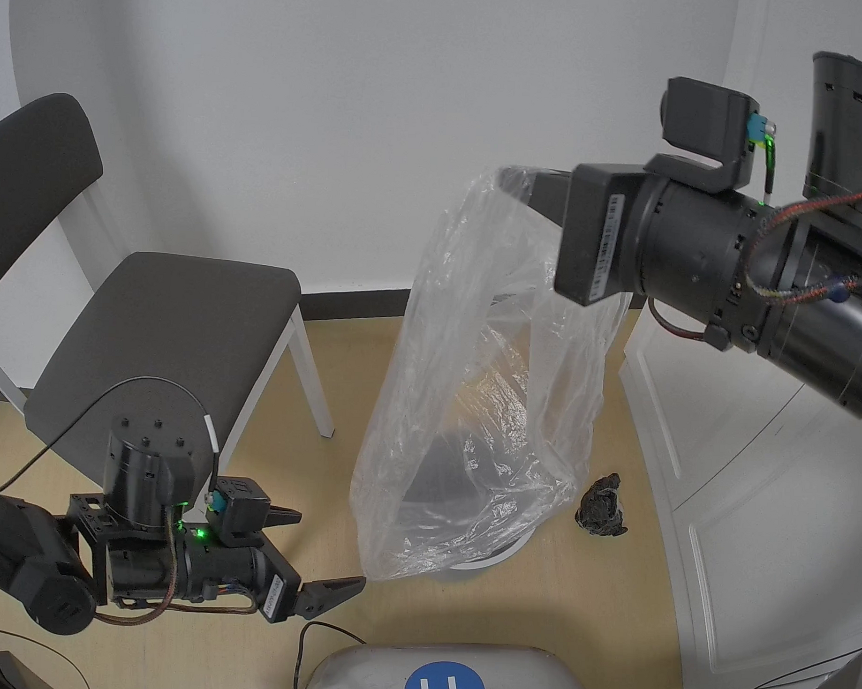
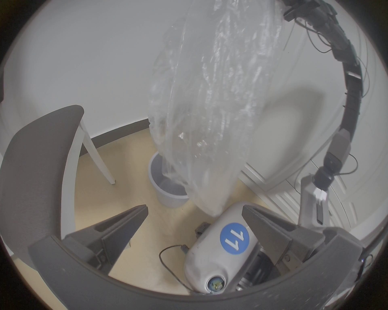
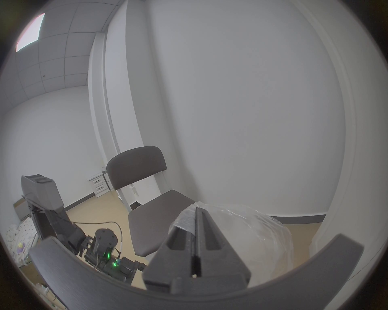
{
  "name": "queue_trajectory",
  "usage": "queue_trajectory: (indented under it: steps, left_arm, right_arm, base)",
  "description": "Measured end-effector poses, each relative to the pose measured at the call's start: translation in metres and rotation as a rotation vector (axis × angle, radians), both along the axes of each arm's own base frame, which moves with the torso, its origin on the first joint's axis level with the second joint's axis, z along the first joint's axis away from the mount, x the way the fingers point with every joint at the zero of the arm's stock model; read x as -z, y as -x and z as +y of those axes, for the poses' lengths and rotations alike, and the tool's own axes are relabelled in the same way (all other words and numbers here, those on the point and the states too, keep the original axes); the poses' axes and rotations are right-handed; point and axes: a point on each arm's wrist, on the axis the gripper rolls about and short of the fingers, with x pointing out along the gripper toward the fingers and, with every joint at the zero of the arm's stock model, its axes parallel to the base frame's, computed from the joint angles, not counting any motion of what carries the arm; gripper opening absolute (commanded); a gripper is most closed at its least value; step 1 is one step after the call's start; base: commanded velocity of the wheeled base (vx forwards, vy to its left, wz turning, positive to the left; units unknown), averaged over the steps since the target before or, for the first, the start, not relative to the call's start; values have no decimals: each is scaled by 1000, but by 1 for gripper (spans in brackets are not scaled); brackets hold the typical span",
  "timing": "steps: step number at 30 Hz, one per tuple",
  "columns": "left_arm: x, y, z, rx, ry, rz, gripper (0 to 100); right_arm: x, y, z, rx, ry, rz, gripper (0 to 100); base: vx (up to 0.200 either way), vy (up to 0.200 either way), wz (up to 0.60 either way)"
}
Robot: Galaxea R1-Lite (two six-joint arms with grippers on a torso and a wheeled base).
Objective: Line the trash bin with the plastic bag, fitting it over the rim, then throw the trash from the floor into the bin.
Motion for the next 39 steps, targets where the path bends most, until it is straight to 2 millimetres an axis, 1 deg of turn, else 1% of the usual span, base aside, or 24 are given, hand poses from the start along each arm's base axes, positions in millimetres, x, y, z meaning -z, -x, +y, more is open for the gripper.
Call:
queue_trajectory:
  steps: [6,12,16,19,24,28,29,35,39]
  left_arm:
    - [8,-7,-19,-77,32,-29,100]
    - [19,-2,-29,-87,10,-33,100]
    - [25,-5,-30,-141,-30,-44,100]
    - [28,-11,-29,-201,-54,-66,100]
    - [27,-23,-22,-260,-23,-107,100]
    - [28,-27,-18,-256,1,-104,100]
    - [29,-27,-18,-253,2,-100,0]
    - [32,-32,-15,-265,12,-100,0]
    - [31,-36,-10,-286,27,-120,0]
  right_arm:
    - [0,-1,11,13,0,4,0]
    - [3,-3,18,12,7,10,0]
    - [5,-4,21,11,11,14,0]
    - [7,-4,21,12,16,16,0]
    - [11,-2,18,14,28,24,0]
    - [11,0,15,15,30,25,0]
    - [11,0,14,15,30,25,0]
    - [11,2,11,17,29,25,0]
    - [16,2,6,23,33,39,0]
  base:
    - [0,0,0]
    - [0,0,0]
    - [0,0,0]
    - [0,0,0]
    - [0,0,0]
    - [0,0,0]
    - [0,0,0]
    - [0,0,0]
    - [0,0,0]
